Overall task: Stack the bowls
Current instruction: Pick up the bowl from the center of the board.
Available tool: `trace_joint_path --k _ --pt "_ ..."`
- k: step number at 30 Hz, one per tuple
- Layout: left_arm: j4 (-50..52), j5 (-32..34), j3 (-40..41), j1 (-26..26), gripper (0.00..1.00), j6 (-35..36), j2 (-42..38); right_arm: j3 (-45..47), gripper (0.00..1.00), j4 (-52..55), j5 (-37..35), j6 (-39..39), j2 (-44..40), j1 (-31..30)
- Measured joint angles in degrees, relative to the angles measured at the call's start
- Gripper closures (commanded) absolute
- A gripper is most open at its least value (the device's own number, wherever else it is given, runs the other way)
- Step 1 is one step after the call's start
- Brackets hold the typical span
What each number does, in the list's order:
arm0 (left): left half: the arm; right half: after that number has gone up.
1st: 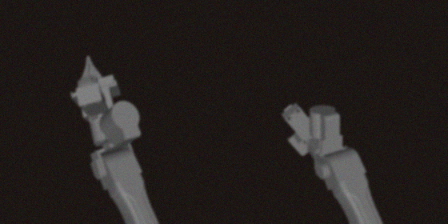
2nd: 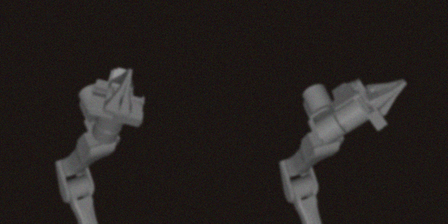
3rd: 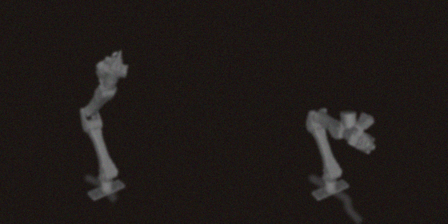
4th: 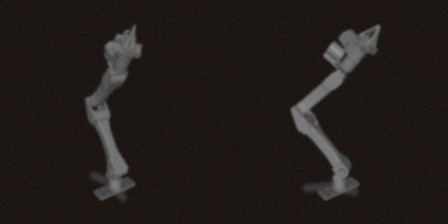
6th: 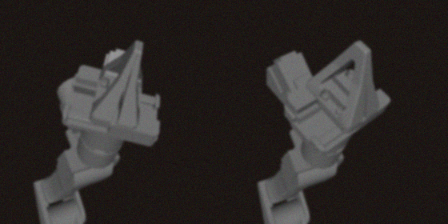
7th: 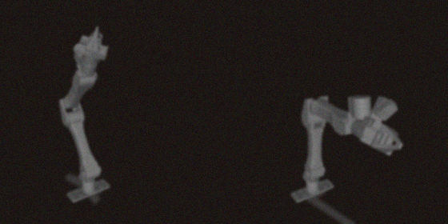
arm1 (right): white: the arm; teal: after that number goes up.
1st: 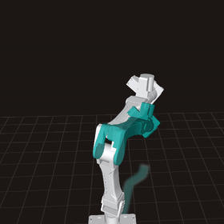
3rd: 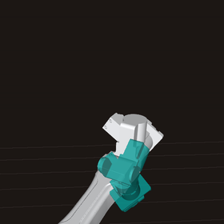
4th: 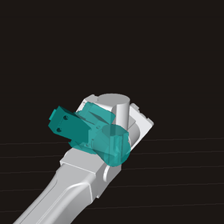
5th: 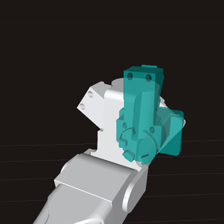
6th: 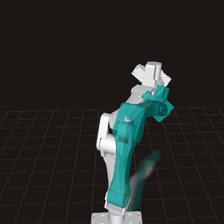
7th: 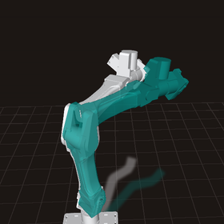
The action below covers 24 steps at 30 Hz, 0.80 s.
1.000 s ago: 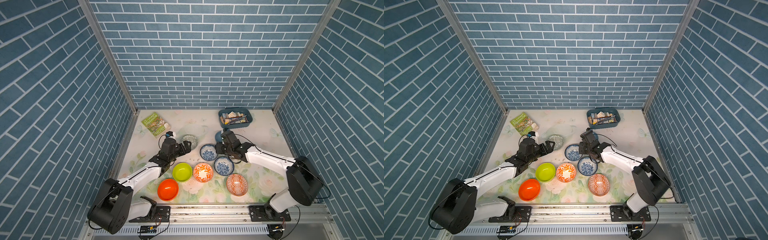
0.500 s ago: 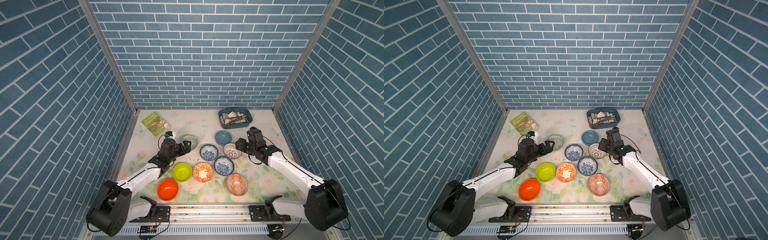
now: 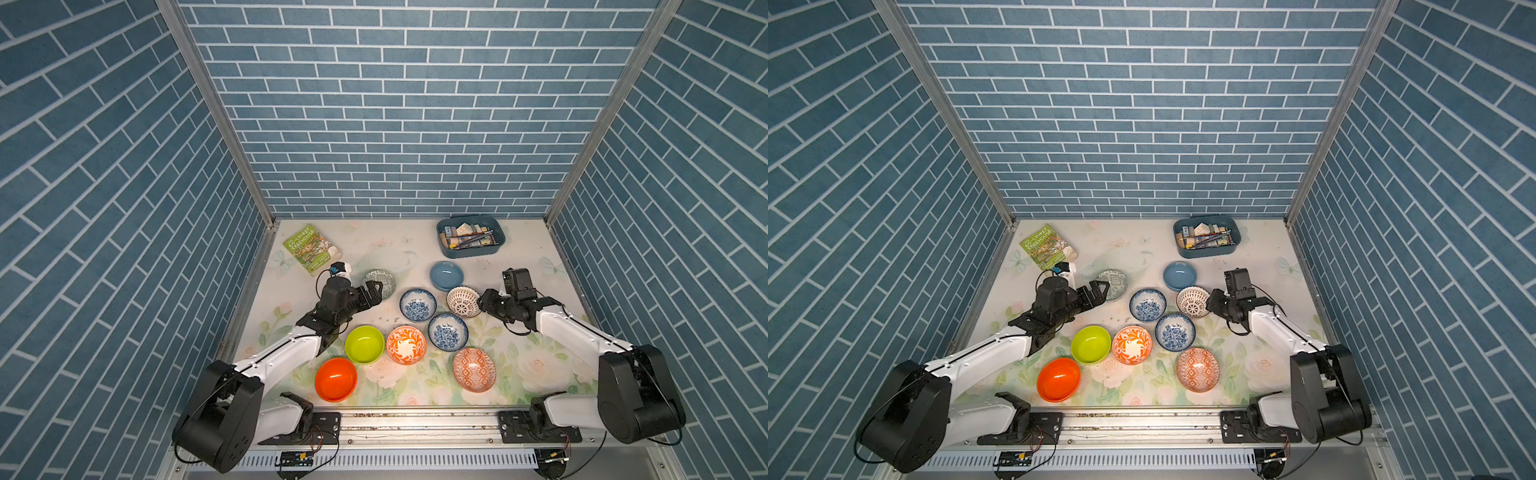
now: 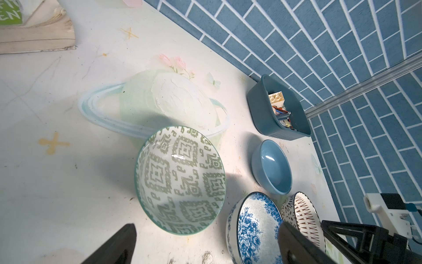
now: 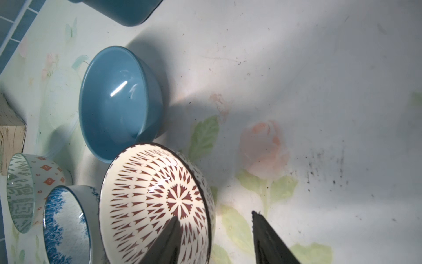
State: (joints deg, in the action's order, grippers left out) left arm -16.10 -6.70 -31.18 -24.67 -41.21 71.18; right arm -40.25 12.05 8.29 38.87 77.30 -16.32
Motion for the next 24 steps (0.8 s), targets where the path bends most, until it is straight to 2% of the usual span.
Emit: trace_joint_path --k 8,21,24 --pt "-0.4 0.0 0.0 0.0 0.0 0.0 1.0 0.0 0.58 -1.8 1.0 -0.4 3.6 0.0" --pt "-0.5 0.0 0.0 0.0 0.0 0.0 1.0 -0.5 0.99 -1.3 -0.9 -2.2 4.7 0.0" --pt "-0.5 0.0 0.0 0.0 0.0 0.0 1.0 -0.5 1.0 0.9 -2.8 -2.9 3.3 0.0"
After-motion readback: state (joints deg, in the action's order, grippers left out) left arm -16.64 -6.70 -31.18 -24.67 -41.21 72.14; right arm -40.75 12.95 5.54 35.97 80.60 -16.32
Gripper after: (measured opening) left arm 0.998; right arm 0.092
